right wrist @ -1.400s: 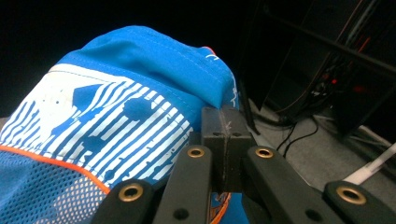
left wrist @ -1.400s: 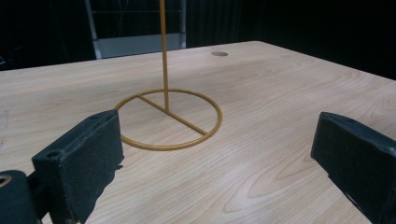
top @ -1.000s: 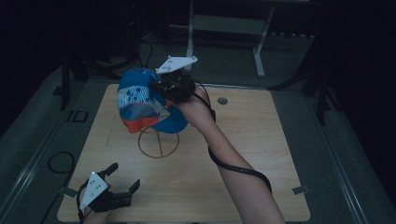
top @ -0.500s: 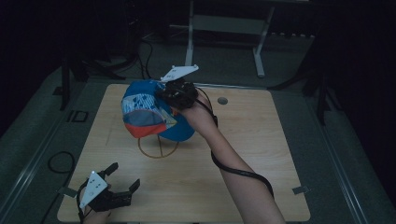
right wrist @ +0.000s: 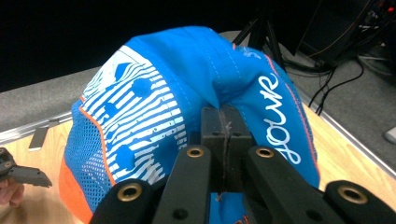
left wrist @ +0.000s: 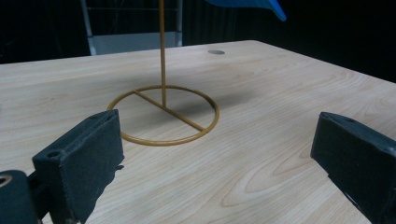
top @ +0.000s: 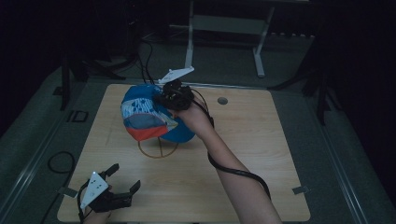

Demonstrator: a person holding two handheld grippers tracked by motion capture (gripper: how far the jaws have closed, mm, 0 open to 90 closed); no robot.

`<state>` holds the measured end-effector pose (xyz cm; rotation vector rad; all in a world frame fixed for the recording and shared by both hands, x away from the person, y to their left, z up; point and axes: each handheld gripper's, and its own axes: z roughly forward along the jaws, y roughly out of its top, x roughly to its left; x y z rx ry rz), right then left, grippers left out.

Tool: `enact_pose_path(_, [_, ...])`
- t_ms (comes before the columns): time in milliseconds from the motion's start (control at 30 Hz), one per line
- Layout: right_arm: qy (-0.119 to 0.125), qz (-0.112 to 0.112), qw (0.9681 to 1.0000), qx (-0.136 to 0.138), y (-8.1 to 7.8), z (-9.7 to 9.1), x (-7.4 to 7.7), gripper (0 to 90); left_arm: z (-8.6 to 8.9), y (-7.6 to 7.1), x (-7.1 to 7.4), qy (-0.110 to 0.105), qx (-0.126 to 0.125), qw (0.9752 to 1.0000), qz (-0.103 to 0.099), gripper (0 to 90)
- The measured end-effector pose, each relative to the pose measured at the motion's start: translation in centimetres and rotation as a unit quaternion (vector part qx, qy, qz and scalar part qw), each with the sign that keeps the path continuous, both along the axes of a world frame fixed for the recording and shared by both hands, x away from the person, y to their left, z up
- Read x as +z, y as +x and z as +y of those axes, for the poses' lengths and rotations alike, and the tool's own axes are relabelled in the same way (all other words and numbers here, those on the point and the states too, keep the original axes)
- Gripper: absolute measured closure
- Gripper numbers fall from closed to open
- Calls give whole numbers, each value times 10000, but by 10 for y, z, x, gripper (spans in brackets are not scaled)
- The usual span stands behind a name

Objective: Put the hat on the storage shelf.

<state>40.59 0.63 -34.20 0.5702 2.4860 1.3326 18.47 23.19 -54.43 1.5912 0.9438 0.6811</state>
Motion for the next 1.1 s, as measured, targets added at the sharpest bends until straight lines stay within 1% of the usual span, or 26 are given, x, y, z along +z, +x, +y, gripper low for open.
enact_pose_path(67, [53,43,10000,25,1,-2,-3,802,0,0,-1,25,-10,10000,4,27])
enact_pose_path(100, [87,67,9999,17,1,-3,-4,772,0,0,-1,18,-11,10000,9,27])
enact_pose_path(200, [138,47,9999,-16,1,-7,-7,752,0,1,-1,20,-1,10000,24,27])
enact_pose_path(233, [166,71,9998,-26,1,-9,-7,750,0,1,-2,10,5,10000,34,27])
enact_pose_path(367, [189,113,9997,-81,2,-16,-11,746,-1,1,-2,21,-2,10000,40,27])
enact_pose_path(400, [185,92,9997,-111,3,-18,-12,743,-1,1,-2,35,-6,10000,42,27])
enact_pose_path(467, [239,156,9995,-119,4,-20,-12,742,-2,1,-2,25,-6,10000,49,27])
enact_pose_path(633, [238,178,9995,-131,5,-24,-13,726,-2,2,-3,-3,-22,10000,58,27])
enact_pose_path(900, [306,134,9994,-126,0,-30,-13,642,-2,2,-3,-17,-39,10000,73,27])
enact_pose_path(1000, [365,116,9992,-125,-3,-35,-13,550,-2,2,-3,-22,-31,10000,72,27])
enact_pose_path(1067, [357,130,9992,-126,-4,-38,-14,484,-2,2,-3,-48,-31,10000,64,27])
enact_pose_path(1100, [357,99,9992,-129,-5,-40,-15,457,-2,2,-3,-44,-27,10000,61,27])
